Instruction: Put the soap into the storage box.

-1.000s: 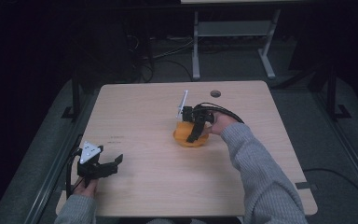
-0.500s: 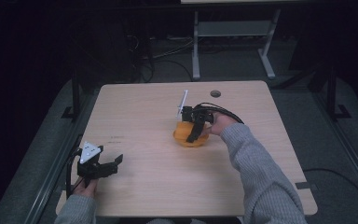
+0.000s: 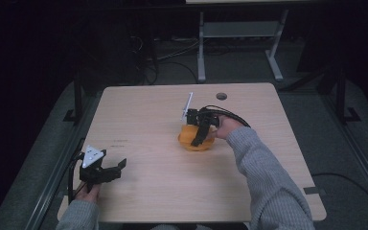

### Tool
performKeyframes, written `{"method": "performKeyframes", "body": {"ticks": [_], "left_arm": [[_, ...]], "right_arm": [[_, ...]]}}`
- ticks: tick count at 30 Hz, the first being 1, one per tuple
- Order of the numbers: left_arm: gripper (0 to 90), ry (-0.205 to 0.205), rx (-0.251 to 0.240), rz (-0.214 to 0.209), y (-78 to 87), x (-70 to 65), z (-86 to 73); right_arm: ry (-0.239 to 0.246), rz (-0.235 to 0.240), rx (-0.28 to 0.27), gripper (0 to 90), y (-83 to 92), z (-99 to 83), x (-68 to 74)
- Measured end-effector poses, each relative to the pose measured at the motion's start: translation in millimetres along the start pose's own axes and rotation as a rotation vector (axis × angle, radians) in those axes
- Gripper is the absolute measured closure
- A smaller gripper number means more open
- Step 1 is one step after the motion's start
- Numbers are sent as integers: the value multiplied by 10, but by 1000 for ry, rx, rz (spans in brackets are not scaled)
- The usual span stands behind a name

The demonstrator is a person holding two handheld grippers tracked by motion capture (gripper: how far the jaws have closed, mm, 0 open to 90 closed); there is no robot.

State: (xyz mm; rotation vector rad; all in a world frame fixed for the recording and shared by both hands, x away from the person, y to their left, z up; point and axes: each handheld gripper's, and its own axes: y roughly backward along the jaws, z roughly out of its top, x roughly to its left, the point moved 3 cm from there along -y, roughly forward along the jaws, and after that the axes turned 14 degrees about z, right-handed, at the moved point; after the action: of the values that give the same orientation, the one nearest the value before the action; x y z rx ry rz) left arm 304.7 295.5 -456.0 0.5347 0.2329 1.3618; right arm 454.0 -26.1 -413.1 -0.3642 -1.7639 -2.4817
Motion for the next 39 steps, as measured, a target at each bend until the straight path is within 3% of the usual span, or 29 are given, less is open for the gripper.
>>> {"method": "performKeyframes", "body": {"ticks": [15, 25, 34, 39], "left_arm": [[136, -5, -1, -6, -3, -7, -4], [136, -5, 7, -10, 4, 6, -9], [136, -8, 9, -11, 5, -10, -10], [136, -9, 12, -9, 3, -3, -15]], "right_arm": [[-20, -46, -63, 153, 132, -31, 64], [-41, -49, -116, 154, 208, -98, 89], [-68, -52, -179, 150, 304, -227, 194], [-82, -52, -187, 151, 338, -309, 228]]}}
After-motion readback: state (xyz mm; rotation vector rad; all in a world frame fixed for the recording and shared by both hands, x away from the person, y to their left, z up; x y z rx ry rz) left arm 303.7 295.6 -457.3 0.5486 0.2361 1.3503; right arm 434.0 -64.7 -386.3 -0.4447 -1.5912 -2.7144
